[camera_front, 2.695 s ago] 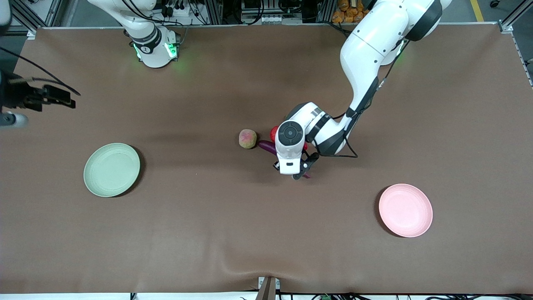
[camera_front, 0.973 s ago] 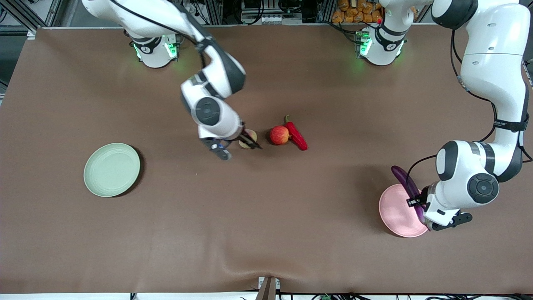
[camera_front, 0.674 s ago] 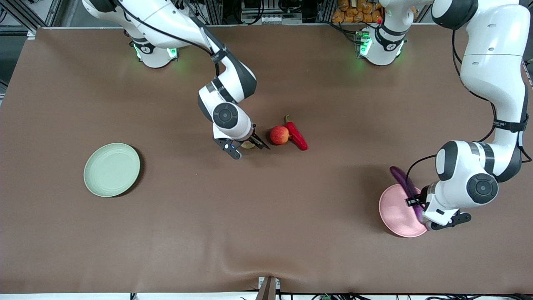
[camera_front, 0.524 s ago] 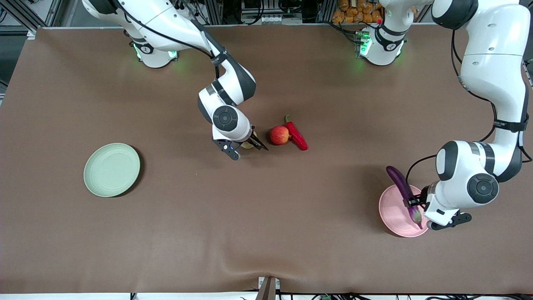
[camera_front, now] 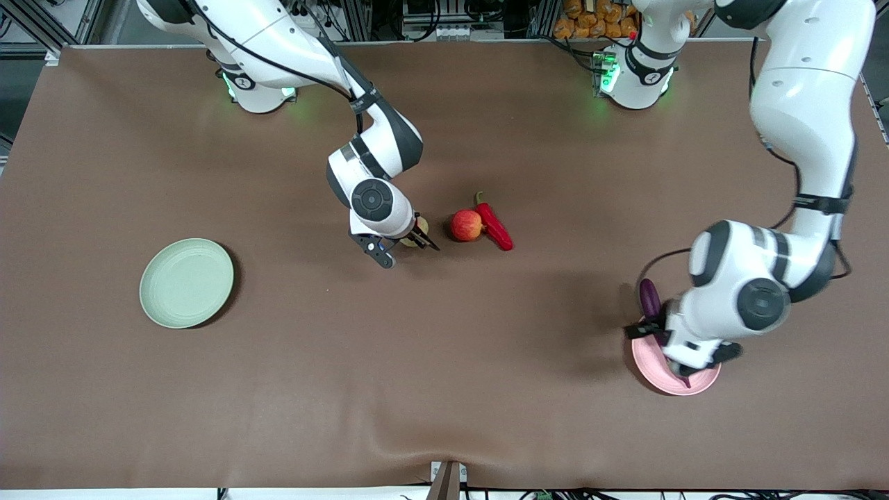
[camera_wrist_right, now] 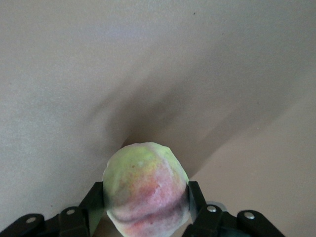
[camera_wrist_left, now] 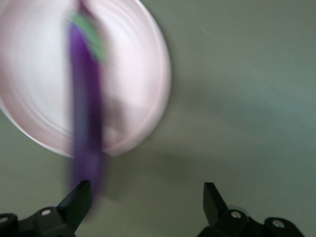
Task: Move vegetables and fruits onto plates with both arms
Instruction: 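Lower the eggplant onto the pink plate and open the left gripper, then carry the peach to the green plate while the left gripper reaches the chili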
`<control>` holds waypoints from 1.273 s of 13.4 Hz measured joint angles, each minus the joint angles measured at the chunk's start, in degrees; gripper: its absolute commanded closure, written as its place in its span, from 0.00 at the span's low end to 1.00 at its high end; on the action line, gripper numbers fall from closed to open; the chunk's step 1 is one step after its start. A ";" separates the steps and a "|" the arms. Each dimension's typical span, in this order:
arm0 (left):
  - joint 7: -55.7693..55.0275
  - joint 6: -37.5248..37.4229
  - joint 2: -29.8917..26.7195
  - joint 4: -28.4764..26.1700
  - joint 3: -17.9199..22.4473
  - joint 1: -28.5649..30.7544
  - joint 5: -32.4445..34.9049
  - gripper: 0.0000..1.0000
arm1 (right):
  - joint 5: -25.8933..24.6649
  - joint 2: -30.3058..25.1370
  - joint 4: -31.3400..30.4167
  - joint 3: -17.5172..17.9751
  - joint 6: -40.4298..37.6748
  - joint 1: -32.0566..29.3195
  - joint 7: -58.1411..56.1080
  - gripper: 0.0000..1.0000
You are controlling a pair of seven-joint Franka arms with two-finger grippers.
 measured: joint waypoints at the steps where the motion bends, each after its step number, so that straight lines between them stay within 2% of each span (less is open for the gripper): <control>1: -4.84 0.00 0.00 -0.26 -0.66 -2.28 0.00 0.00 | -0.13 -0.09 0.09 -0.19 -0.34 -0.17 -0.16 1.00; 3: -14.89 0.00 0.01 -0.75 -0.77 -7.75 0.00 0.00 | -0.93 -1.12 1.44 -0.81 -5.13 -1.80 -2.54 1.00; 7: -29.62 0.99 0.05 -4.23 -0.69 -14.82 0.02 0.00 | -2.10 -7.68 8.40 -1.46 -26.48 -13.22 -16.59 1.00; 9: -34.89 3.40 0.07 -7.85 -0.74 -16.04 0.03 0.00 | -7.10 -10.42 9.52 -1.56 -32.22 -20.16 -25.78 1.00; 11: -41.25 6.70 0.08 -11.54 -0.84 -17.56 0.03 0.00 | -11.81 -10.54 9.30 -1.67 -33.23 -26.36 -35.07 1.00; 13: -48.35 9.71 0.07 -14.35 -0.96 -20.84 0.03 0.00 | -13.42 -9.64 8.22 -1.76 -31.33 -32.58 -43.72 1.00; 15: -53.02 11.78 -0.32 -16.55 -0.99 -24.02 0.08 0.00 | -13.98 -8.48 4.79 -1.80 -25.00 -38.05 -51.12 1.00; 17: -53.96 13.15 -2.09 -19.83 -0.95 -24.69 0.09 0.00 | -15.20 -7.23 2.03 -1.80 -19.60 -41.93 -57.68 1.00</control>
